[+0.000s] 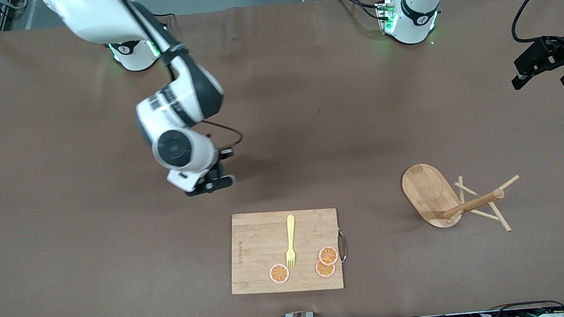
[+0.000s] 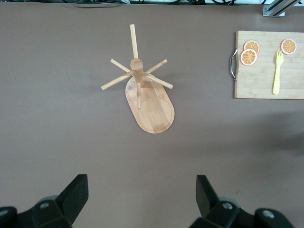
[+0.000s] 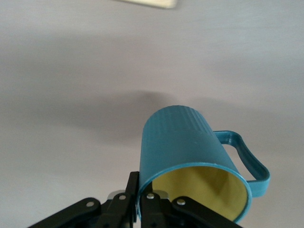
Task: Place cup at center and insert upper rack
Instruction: 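Lift the teal mug and carry it toward the table center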
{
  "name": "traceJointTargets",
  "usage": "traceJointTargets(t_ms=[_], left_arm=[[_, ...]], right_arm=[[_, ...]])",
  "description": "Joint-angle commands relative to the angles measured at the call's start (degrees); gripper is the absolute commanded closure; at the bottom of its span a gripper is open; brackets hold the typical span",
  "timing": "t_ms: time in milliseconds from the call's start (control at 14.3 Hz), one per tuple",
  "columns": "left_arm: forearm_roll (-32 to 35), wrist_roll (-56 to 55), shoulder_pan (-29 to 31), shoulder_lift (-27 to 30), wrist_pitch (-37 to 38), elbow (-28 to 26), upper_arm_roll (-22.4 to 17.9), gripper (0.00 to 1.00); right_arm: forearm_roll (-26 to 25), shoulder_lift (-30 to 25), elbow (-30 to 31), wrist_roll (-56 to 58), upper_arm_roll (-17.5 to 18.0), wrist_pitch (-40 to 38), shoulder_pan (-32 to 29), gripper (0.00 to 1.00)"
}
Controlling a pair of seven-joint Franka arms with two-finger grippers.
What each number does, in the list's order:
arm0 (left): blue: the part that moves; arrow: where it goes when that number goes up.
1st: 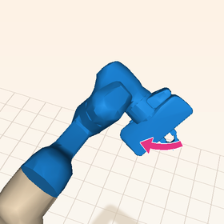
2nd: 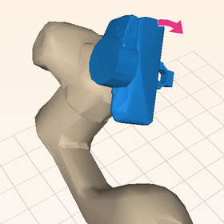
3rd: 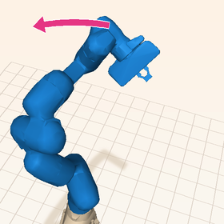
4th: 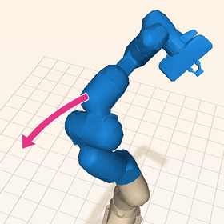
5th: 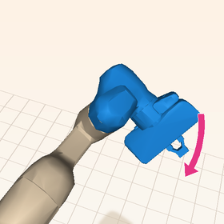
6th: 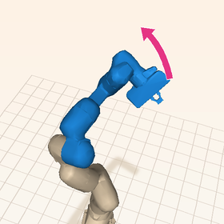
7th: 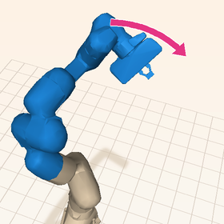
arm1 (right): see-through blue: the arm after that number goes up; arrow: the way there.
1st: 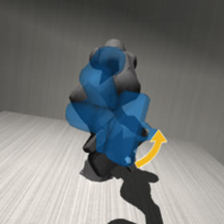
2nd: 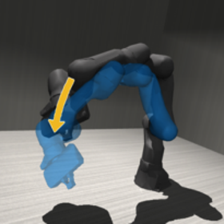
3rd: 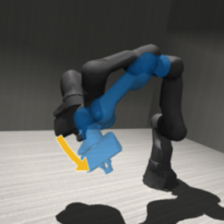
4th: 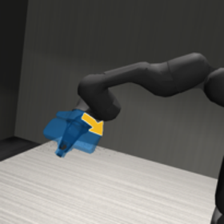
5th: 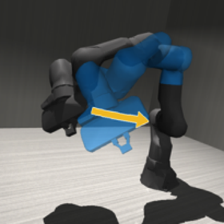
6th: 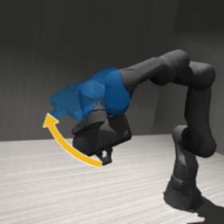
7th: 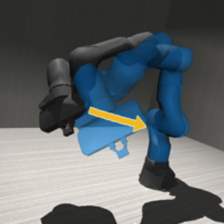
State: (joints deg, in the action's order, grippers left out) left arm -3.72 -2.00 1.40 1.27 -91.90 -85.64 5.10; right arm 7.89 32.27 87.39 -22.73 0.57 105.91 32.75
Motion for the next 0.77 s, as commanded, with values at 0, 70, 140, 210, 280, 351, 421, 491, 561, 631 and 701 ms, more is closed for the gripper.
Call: traceJointTargets(t_ms=[0,70,140,210,280,351,421,491,561,631,701], left_arm=[[0.3,0.0,0.3,0.5,-0.1,0.0,0.3,0.0],[0.3,0.0,0.3,0.5,-0.1,0.0,0.3,0.0],[0.3,0.0,0.3,0.5,-0.1,0.0,0.3,0.0],[0.3,0.0,0.3,0.5,-0.1,0.0,0.3,0.0],[0.3,0.0,0.3,0.5,-0.1,0.0,0.3,0.0],[0.3,0.0,0.3,0.5,-0.1,0.0,0.3,0.0],[0.3,0.0,0.3,0.5,-0.1,0.0,0.3,0.0],[0.3,0.0,0.3,0.5,-0.1,0.0,0.3,0.0],[0.3,0.0,0.3,0.5,-0.1,0.0,0.3,0.0],[0.3,0.0,0.3,0.5,-0.1,0.0,0.3,0.0],[0.3,0.0,0.3,0.5,-0.1,0.0,0.3,0.0]], right_arm=[[0.8,6.1,-8.3,-5.8,-0.7,-0.9,4.1,1.0],[2.6,6.5,-8.4,-7.3,-0.7,-0.1,5.6,1.0],[4.7,7.0,-8.4,-9.8,-0.7,2.3,7.6,1.0],[5.3,7.5,-8.5,-12.7,-0.7,5.4,9.9,1.0],[5.3,8.1,-8.5,-14.6,-0.7,8.1,11.7,1.0],[5.4,9.0,-8.9,-15.8,-0.7,10.2,13.4,1.0],[5.3,10.3,-10.1,-16.5,-0.7,10.5,14.8,1.0],[5.3,11.7,-11.9,-17.6,-0.7,10.4,16.0,1.0],[5.3,13.1,-13.5,-18.7,-0.7,10.4,17.1,1.0],[5.2,14.5,-15.3,-19.4,-0.7,10.4,18.1,1.0],[5.2,15.8,-17.0,-20.4,-0.7,10.4,18.9,1.0]])
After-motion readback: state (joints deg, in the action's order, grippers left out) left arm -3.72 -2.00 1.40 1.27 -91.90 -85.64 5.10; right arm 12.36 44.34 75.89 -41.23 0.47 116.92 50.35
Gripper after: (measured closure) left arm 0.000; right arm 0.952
